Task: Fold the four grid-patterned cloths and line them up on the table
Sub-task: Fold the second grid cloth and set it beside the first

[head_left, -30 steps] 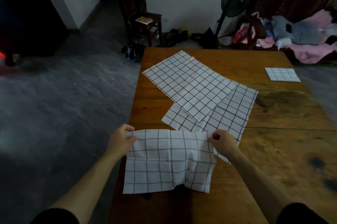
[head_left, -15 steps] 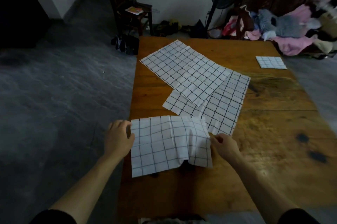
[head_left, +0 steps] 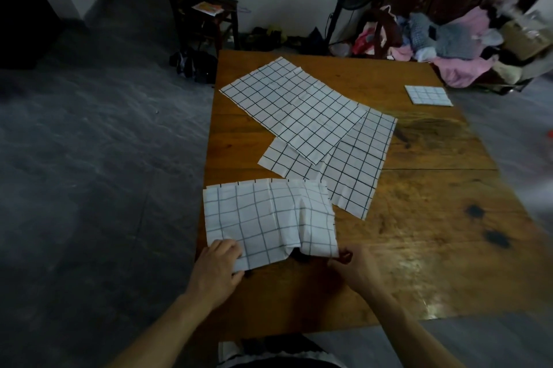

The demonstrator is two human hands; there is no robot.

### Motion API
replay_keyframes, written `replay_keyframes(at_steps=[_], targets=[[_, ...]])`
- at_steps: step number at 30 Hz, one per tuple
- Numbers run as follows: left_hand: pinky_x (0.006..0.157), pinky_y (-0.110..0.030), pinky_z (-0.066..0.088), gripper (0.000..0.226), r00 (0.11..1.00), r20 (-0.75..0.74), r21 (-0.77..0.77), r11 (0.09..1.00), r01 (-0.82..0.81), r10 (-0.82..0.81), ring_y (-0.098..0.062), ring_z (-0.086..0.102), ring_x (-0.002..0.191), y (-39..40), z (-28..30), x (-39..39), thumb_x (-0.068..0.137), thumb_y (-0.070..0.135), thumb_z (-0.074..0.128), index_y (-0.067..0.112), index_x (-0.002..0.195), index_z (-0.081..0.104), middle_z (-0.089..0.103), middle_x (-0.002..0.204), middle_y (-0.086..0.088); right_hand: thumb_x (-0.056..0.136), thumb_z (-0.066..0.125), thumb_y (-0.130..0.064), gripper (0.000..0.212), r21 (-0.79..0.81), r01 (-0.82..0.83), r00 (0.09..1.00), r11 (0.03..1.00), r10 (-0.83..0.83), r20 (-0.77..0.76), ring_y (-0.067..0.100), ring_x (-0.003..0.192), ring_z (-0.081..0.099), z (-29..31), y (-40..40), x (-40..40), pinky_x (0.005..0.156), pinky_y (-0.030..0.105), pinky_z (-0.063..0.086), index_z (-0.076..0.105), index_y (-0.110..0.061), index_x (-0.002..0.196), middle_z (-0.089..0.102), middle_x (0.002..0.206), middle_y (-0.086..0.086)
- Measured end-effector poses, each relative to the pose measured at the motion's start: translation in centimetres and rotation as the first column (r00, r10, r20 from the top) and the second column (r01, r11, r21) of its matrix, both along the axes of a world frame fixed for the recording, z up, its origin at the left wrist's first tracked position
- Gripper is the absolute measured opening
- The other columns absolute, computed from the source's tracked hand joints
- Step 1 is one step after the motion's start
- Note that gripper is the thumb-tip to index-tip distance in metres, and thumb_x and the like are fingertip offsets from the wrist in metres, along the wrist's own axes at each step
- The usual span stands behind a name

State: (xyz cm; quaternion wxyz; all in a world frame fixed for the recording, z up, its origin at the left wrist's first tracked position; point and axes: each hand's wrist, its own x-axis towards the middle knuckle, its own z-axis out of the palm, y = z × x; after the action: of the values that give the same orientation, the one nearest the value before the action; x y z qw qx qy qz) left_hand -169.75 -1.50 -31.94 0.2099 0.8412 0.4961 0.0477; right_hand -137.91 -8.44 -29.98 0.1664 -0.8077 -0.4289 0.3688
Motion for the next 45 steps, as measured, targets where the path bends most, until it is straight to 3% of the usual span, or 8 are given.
replay_keyframes(at_steps=[11,16,19,22,25,30,38,45], targets=[[0.108,-0.029,0.034,0.038,0.999,-0.031,0.018,0.999,0.032,-0.032,-0.012,0.04,0.133,0.9,0.2,-0.4,0.094,0.035,0.06,0.023,0.129,0.056,0.048,0.142,0.006,0.084,0.075,-0.018,0.002,0.026,0.078,0.991,0.997,-0.074,-0.11,0.01,0.075,0.067,0.9,-0.2,1.4,0.057,0.017,0.047,0.074,-0.019,0.085,0.072,0.079,-0.003],[0.108,-0.03,0.033,0.039,0.998,-0.051,0.015,0.999,0.032,-0.031,-0.013,0.041,0.133,1.0,0.1,-0.3,0.092,0.034,0.063,0.023,0.128,0.056,0.049,0.141,0.004,0.083,0.076,-0.029,0.016,0.044,0.051,0.984,0.998,-0.042,-0.172,0.007,0.079,0.069,1.0,-0.2,1.6,0.062,0.018,0.052,0.072,-0.021,0.095,0.073,0.087,-0.004],[0.109,-0.029,0.033,0.039,0.997,-0.065,0.013,0.999,0.046,-0.045,-0.012,0.039,0.134,0.9,0.2,-0.3,0.093,0.035,0.06,0.024,0.13,0.054,0.046,0.142,0.006,0.091,0.065,-0.037,0.026,0.05,0.094,0.964,0.994,-0.079,-0.252,0.005,0.065,0.066,1.3,-0.1,0.5,0.058,0.015,0.048,0.072,-0.012,0.086,0.071,0.073,-0.005],[0.109,-0.029,0.032,0.039,0.995,-0.077,0.009,0.998,0.06,-0.059,-0.011,0.038,0.134,1.0,0.4,-0.4,0.094,0.036,0.059,0.025,0.13,0.053,0.044,0.144,0.007,0.096,0.051,-0.046,0.049,0.079,0.206,0.944,0.975,-0.177,-0.28,0.009,0.049,0.045,1.4,0.0,-0.4,0.046,0.018,0.035,0.057,-0.009,0.064,0.048,0.054,-0.006],[0.109,-0.029,0.032,0.039,0.995,-0.076,0.015,0.998,0.065,-0.064,-0.012,0.038,0.134,1.0,0.4,-0.4,0.094,0.037,0.059,0.024,0.13,0.053,0.045,0.144,0.006,0.096,0.055,-0.042,0.043,0.051,0.196,0.937,0.979,-0.171,-0.305,0.01,0.048,0.041,1.4,0.0,-0.7,0.047,0.021,0.034,0.054,-0.014,0.063,0.045,0.052,-0.006],[0.109,-0.03,0.033,0.038,0.996,-0.071,0.021,0.998,0.057,-0.055,-0.012,0.04,0.133,1.0,0.4,-0.3,0.093,0.035,0.059,0.024,0.129,0.055,0.046,0.143,0.006,0.092,0.065,-0.025,0.021,-0.021,0.132,0.952,0.991,-0.132,-0.277,0.007,0.054,0.053,1.6,0.4,-0.5,0.05,0.02,0.041,0.068,-0.01,0.077,0.059,0.062,-0.002],[0.108,-0.029,0.033,0.038,0.993,-0.082,0.009,0.996,0.089,-0.088,-0.013,0.043,0.131,1.7,0.3,-0.6,0.091,0.034,0.062,0.023,0.127,0.056,0.047,0.142,0.006,0.093,0.063,-0.022,0.021,-0.002,0.119,0.986,0.993,-0.118,-0.116,0.005,0.054,0.052,2.3,0.7,1.9,0.049,0.016,0.038,0.067,-0.015,0.073,0.059,0.06,-0.005],[0.108,-0.025,0.027,0.038,0.991,-0.064,0.004,0.993,0.116,-0.116,-0.009,0.04,0.132,2.2,0.4,-0.8,0.093,0.034,0.06,0.025,0.129,0.054,0.045,0.142,0.008,0.092,0.066,-0.024,0.027,-0.054,0.021,1.0,0.998,-0.022,-0.018,0.008,0.052,0.05,1.4,0.2,4.4,0.054,0.027,0.039,0.066,-0.013,0.067,0.055,0.055,-0.004]])
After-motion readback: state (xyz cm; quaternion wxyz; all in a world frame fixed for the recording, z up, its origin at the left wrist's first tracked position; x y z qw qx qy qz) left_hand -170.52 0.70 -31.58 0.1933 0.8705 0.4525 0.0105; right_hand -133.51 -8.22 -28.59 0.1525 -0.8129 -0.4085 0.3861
